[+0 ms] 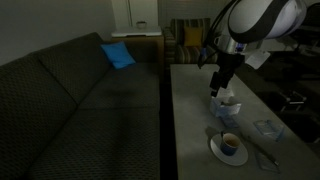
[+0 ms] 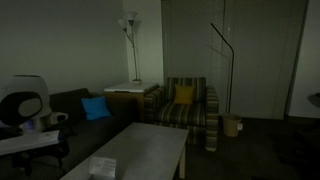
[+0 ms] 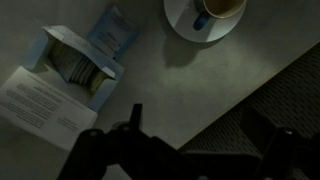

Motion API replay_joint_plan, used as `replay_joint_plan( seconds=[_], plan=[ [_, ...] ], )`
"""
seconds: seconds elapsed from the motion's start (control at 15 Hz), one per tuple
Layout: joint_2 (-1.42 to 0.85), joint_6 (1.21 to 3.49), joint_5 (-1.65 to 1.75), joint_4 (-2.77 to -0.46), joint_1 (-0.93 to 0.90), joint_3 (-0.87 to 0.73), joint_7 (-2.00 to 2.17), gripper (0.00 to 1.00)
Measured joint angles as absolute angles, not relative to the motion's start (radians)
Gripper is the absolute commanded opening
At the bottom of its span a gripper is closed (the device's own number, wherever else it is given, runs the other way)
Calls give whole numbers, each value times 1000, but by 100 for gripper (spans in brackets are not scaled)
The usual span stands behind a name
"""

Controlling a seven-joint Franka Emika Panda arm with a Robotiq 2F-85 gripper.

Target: Remove the mug from the plate.

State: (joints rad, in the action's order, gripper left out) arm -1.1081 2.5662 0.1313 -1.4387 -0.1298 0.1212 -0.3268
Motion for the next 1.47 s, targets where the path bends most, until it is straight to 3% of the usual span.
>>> replay_joint_plan(
  seconds=[1.47],
  plan=[
    [-1266, 2659, 107, -1442, -106, 118, -174, 100]
  ],
)
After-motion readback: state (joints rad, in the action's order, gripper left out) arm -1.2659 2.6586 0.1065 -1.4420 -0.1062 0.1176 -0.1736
